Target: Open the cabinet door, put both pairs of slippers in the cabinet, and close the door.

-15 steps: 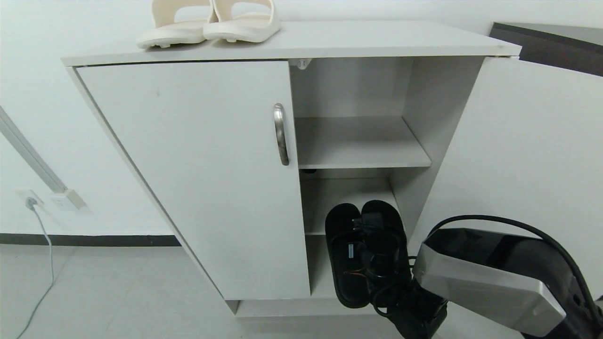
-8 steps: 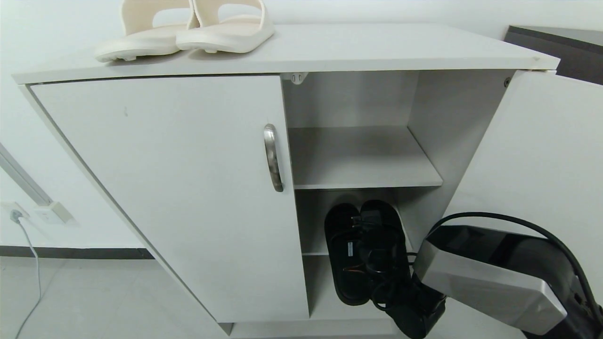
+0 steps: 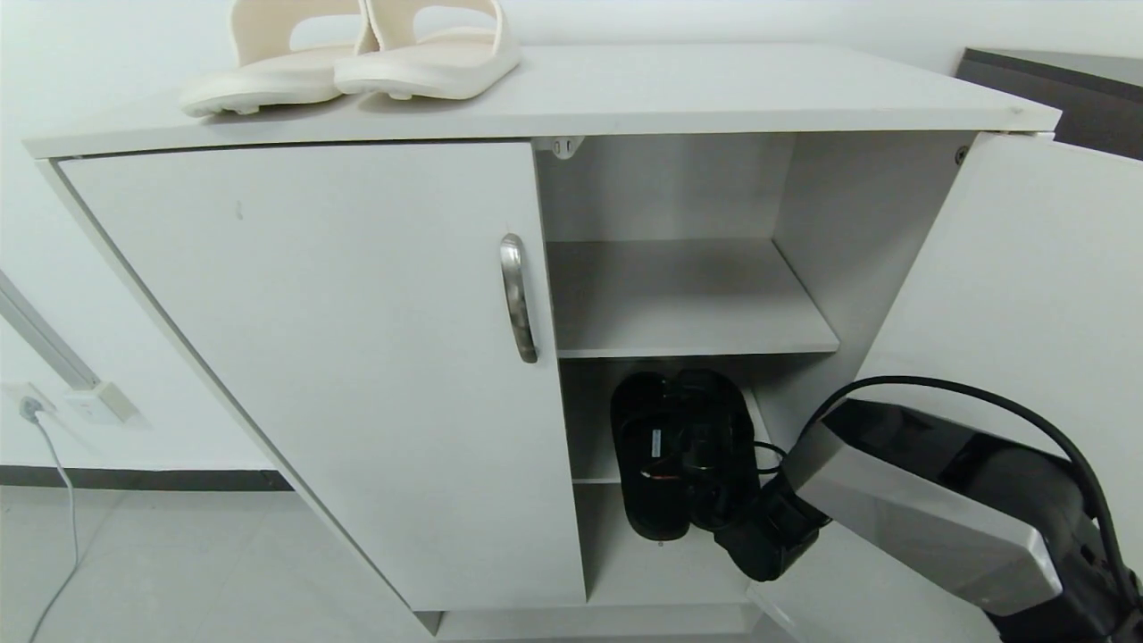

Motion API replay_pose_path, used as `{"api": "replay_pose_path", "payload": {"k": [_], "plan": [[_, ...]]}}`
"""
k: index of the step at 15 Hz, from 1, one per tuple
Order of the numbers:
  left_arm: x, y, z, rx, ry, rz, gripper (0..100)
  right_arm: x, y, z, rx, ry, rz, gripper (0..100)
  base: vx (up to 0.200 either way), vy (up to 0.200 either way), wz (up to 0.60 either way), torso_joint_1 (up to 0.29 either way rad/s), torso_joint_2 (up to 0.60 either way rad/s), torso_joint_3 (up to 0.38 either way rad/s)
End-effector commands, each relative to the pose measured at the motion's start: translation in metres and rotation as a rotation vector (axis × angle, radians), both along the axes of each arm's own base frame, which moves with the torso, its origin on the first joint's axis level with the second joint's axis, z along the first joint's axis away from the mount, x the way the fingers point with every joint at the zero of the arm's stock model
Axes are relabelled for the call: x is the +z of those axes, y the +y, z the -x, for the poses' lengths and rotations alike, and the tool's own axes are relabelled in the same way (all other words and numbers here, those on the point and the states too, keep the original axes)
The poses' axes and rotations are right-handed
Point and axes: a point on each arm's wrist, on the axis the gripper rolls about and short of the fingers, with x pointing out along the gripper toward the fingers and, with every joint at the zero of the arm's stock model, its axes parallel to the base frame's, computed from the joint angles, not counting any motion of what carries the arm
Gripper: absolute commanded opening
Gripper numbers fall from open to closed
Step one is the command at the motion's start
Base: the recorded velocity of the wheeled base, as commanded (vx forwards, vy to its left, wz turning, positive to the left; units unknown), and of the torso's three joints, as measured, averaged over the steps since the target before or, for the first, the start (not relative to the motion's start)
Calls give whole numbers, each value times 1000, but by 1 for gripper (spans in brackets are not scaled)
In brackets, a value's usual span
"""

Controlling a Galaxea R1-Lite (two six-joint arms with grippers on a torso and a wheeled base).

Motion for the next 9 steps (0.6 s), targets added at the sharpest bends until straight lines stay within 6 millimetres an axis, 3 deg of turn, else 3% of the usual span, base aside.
{"api": "replay_pose_path", "payload": {"k": [1, 4, 9], "plan": [[0, 0, 0, 1, 2, 1, 0, -5, 2, -14, -15, -6, -5, 0, 0, 0, 0, 0, 0, 0], [0, 0, 0, 3, 2, 1, 0, -13, 5, -30, -30, -3, 0, 0, 0, 0, 0, 0, 0, 0], [0, 0, 0, 3, 2, 1, 0, -7, 6, -52, -51, -11, 2, 0, 0, 0, 0, 0, 0, 0]]}}
